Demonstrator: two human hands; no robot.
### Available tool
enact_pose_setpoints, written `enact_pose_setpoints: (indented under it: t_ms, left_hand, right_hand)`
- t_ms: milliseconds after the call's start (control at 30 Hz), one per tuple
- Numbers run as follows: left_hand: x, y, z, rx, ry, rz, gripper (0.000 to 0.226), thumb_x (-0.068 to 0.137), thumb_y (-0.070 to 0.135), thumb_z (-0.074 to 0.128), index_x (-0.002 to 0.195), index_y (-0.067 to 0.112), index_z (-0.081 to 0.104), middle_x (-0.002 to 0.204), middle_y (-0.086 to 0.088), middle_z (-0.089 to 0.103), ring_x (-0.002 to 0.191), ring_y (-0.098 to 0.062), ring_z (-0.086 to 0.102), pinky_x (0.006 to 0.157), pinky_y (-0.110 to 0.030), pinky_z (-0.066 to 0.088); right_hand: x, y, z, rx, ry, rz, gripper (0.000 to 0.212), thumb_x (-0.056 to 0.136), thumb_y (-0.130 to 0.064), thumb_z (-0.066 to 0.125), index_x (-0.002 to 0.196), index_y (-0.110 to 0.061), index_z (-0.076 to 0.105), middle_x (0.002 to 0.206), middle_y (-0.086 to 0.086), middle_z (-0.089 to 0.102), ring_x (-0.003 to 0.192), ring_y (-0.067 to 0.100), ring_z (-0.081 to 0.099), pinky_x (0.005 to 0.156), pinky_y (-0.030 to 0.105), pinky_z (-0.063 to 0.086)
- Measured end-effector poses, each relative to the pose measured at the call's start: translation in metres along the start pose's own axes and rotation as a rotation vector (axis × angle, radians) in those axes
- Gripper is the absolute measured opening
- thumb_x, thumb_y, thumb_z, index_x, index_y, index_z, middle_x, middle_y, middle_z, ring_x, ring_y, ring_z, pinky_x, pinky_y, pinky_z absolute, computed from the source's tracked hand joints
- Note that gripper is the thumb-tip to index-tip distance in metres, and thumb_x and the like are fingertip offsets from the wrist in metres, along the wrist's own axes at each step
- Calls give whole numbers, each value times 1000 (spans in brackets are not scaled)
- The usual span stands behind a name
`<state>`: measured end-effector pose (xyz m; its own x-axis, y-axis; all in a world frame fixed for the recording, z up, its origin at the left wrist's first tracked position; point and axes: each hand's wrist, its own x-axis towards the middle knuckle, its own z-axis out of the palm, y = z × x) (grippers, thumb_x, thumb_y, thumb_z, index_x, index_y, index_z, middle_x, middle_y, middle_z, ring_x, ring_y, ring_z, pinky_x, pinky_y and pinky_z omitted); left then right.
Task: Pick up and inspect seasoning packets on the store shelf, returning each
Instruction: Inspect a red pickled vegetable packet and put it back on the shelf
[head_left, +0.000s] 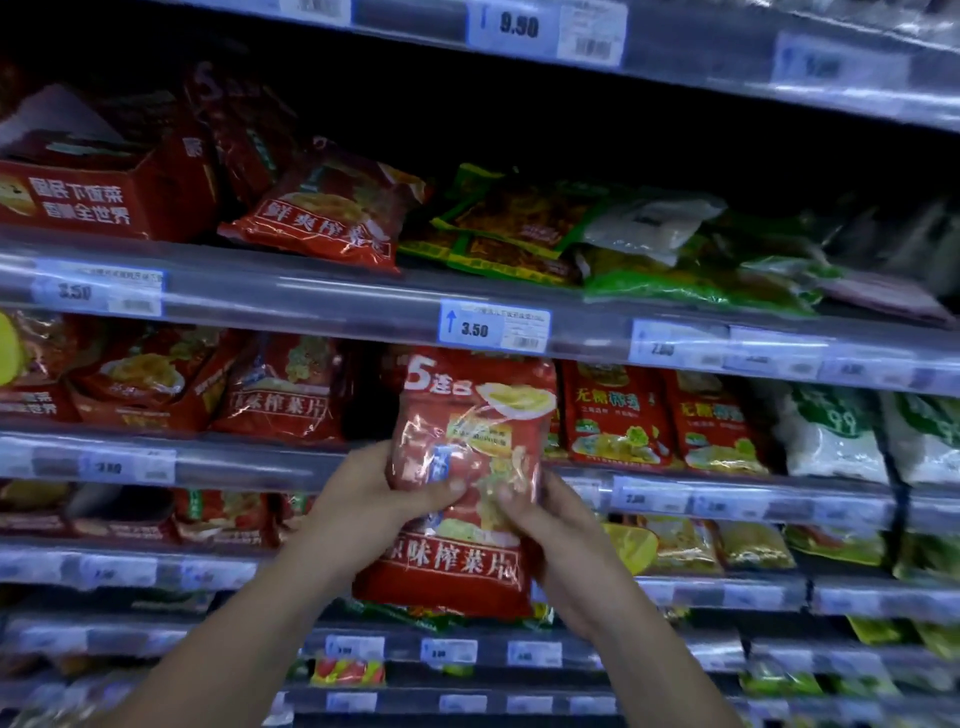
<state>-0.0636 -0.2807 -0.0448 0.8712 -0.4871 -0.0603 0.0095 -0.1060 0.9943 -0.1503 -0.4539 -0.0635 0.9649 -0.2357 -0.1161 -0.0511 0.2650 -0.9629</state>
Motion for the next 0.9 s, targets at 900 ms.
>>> enact_pose_setpoints:
  t_ms: [900]
  left_hand:
    - [-38,-3,59,-317,296,32,32,97,28,61,71,22,80,77,-6,80,67,-22,77,70,-36,56]
  right_hand:
    - [-38,-5,-44,151,146,-2,21,86,-30,71,90,-11,80,99,16,80,93,30,78,83,43,59]
